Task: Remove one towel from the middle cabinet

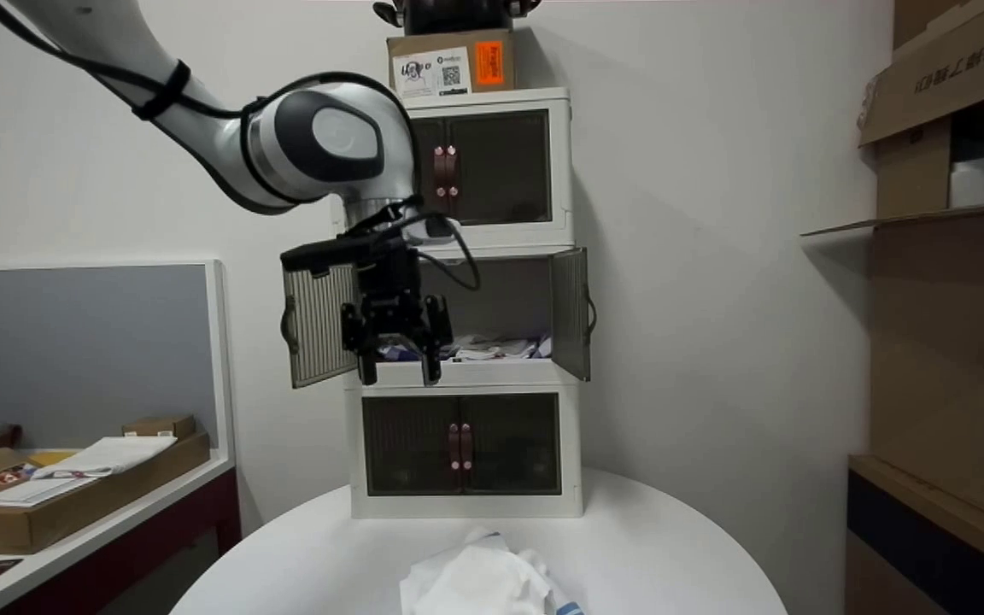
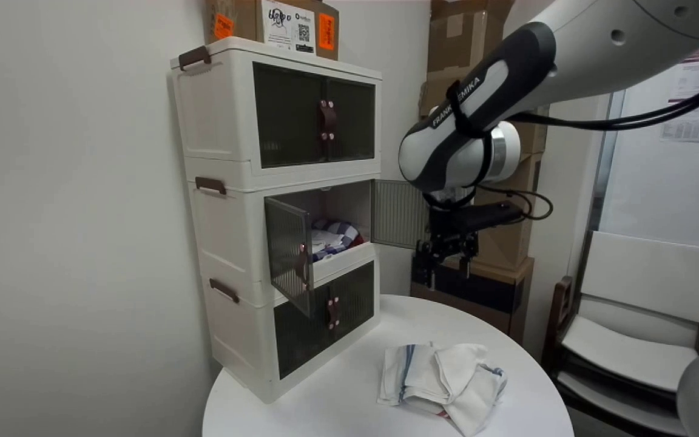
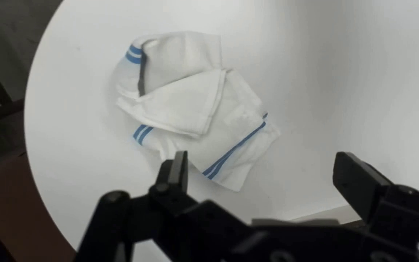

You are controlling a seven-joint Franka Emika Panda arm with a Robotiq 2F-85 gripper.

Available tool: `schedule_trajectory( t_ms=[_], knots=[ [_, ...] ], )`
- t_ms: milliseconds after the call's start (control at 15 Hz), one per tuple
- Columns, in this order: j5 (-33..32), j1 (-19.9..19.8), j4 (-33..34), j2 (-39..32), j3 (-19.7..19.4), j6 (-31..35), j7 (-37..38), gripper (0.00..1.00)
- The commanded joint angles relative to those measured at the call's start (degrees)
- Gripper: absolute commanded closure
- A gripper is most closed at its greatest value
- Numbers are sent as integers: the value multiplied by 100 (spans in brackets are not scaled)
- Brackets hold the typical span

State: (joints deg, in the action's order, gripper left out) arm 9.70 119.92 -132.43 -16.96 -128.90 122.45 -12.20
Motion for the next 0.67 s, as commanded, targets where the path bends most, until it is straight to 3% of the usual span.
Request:
schedule_trajectory(
  t_ms=[0,133,267,333,600],
  knots=[
    [13,-787,441,-725,509,-700,-1224,0],
    [43,-855,583,-1005,440,-674,-1905,0],
    [220,-669,604,-1175,169,-381,-2580,0],
    [196,-926,567,-1014,488,-458,-2068,0],
    [233,-843,624,-1217,336,-444,-2480,0]
  ],
)
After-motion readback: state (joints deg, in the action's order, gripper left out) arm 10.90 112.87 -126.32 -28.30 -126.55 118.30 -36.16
